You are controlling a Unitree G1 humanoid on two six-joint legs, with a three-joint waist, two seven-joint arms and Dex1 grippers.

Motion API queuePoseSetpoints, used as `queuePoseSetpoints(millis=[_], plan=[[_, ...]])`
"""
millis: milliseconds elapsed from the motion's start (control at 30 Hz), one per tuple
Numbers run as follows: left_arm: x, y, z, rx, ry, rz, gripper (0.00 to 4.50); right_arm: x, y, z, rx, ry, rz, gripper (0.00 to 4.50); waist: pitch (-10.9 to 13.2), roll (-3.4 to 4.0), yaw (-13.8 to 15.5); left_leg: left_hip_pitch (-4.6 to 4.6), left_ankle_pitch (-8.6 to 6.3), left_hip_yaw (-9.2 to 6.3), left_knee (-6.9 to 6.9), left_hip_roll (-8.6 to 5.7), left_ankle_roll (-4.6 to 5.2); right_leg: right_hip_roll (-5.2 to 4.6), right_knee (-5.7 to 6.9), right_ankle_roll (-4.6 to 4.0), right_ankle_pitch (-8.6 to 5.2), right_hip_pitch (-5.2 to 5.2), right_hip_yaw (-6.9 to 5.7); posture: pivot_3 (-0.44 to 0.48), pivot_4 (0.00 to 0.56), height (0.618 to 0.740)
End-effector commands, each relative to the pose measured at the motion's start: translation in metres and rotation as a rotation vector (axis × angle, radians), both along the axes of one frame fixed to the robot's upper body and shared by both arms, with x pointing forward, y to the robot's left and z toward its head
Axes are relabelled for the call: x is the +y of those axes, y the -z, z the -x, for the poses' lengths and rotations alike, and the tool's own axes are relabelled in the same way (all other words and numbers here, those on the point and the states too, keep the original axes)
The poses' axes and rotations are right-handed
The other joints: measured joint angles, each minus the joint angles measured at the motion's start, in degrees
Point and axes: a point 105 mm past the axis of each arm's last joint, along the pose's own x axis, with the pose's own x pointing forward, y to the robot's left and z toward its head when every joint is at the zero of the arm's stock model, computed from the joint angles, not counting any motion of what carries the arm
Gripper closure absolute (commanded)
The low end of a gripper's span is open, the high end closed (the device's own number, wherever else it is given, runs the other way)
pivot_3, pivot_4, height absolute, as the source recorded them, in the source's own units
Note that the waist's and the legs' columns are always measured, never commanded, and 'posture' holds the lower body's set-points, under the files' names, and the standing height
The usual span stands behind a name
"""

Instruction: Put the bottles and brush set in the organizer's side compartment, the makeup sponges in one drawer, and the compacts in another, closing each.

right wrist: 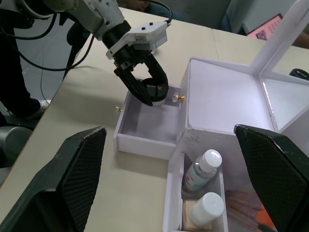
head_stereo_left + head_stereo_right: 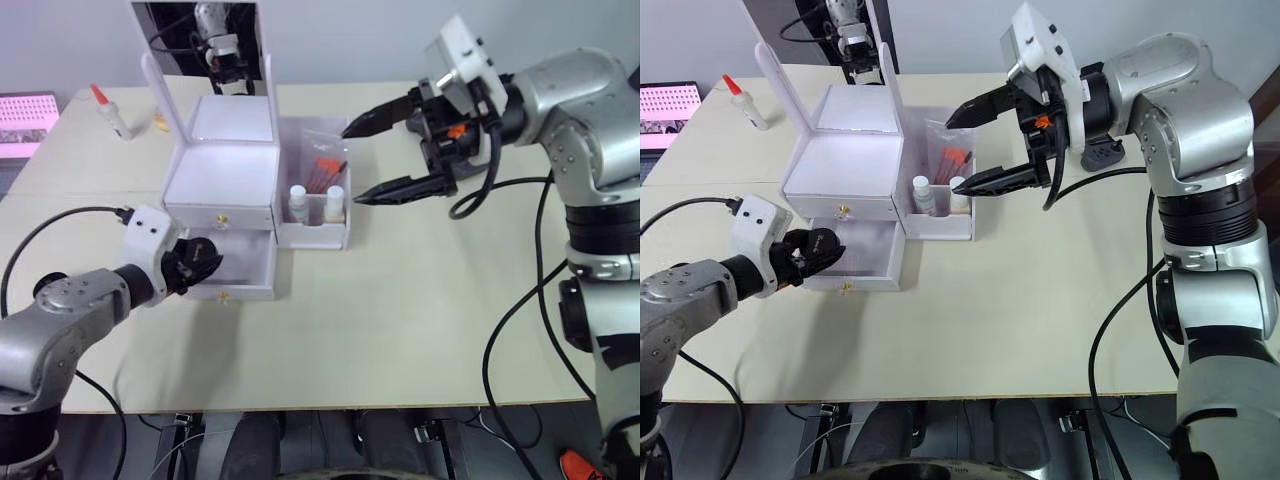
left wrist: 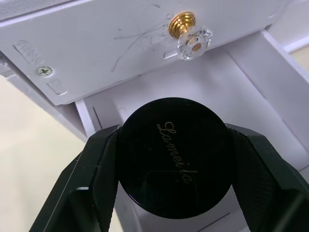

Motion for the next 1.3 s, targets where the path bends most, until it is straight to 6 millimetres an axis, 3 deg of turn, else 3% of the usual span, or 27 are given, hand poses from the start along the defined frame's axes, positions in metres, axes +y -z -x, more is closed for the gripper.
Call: queuePoseSetpoints(millis=[33,100,433,533,667,733,833,967,1100,1233,1300], plan=[[-0.003,-0.009,-0.002,-0.040,0.007,-0.010,0.79,-0.003,-0.013,0.005,-0.058,-0.003,-0.028,0.00,0.0,0.00,0.0,0.00,0.00,0.00,0.00,0.00,0.00,0.00,0.00,0.00,0.00,0.00,0.00,0.000,0.150,0.740],[-0.004,-0.008,-0.004,-0.048,0.005,-0.026,0.06,-0.002,-0.013,0.005,-0.058,-0.002,-0.030,0.00,0.0,0.00,0.0,0.00,0.00,0.00,0.01,0.00,0.00,0.00,0.01,0.00,0.00,0.00,0.00,0.000,0.150,0.740],[-0.001,-0.022,0.000,-0.083,0.006,0.023,0.06,-0.005,-0.011,0.004,-0.045,0.010,-0.035,0.00,0.0,0.00,0.0,0.00,0.00,0.00,0.00,0.00,0.00,0.00,0.01,0.01,0.00,0.00,0.00,0.000,0.150,0.740],[-0.006,-0.036,0.011,-0.136,0.060,0.088,0.06,-0.012,-0.005,0.000,-0.026,0.036,-0.033,0.00,0.0,0.00,0.0,0.00,0.00,-0.01,0.01,0.00,0.00,0.00,0.01,0.01,0.00,0.01,0.00,0.000,0.150,0.740],[-0.014,-0.060,0.040,-0.209,0.168,0.239,0.06,-0.032,0.009,-0.016,-0.005,0.124,-0.043,0.00,0.0,-0.01,0.0,-0.01,0.00,0.00,0.00,0.00,0.00,-0.01,-0.02,0.01,0.00,0.01,0.00,0.000,0.150,0.740],[0.000,-0.058,0.060,-0.207,0.131,0.257,0.06,-0.053,0.027,-0.032,0.027,0.227,-0.070,0.00,0.0,-0.07,-0.2,-0.01,0.00,0.00,0.00,0.00,0.00,-0.01,-0.03,0.00,0.00,0.02,0.00,0.000,0.150,0.740],[0.034,-0.038,0.082,-0.180,-0.019,0.215,0.06,-0.081,0.056,-0.047,0.041,0.357,-0.057,0.00,0.0,-0.08,-0.1,0.03,0.00,0.08,-0.02,0.00,0.00,-0.03,-0.07,-0.21,-0.13,0.04,0.04,0.000,0.150,0.740],[0.088,-0.007,0.122,-0.164,-0.261,0.249,0.06,-0.112,0.082,-0.055,0.025,0.495,-0.048,0.00,0.0,-0.06,-0.1,0.03,0.00,0.13,0.04,0.01,0.00,-0.03,-0.06,-0.27,-0.14,0.04,0.06,0.000,0.150,0.740],[0.129,0.032,0.166,-0.133,-0.419,0.215,0.06,-0.142,0.105,-0.053,0.058,0.564,-0.046,0.00,0.0,-0.06,-0.1,0.06,-0.01,0.18,0.21,0.01,0.00,-0.03,-0.11,-0.40,-0.07,0.08,0.07,0.000,0.150,0.740],[0.148,0.051,0.191,-0.147,-0.515,0.199,0.06,-0.175,0.128,-0.049,0.100,0.661,-0.046,0.00,-0.1,-0.12,0.0,0.01,-0.10,0.15,0.50,0.02,-0.07,-0.06,-0.71,-0.27,-0.16,0.18,0.02,0.000,0.150,0.740],[0.153,0.056,0.197,-0.147,-0.538,0.199,0.06,-0.181,0.132,-0.046,0.107,0.670,-0.051,0.00,-0.1,-0.12,-0.2,-0.08,-0.17,0.18,0.66,0.02,-0.18,-0.10,-1.01,-0.27,-0.16,0.34,0.02,0.000,0.150,0.740]])
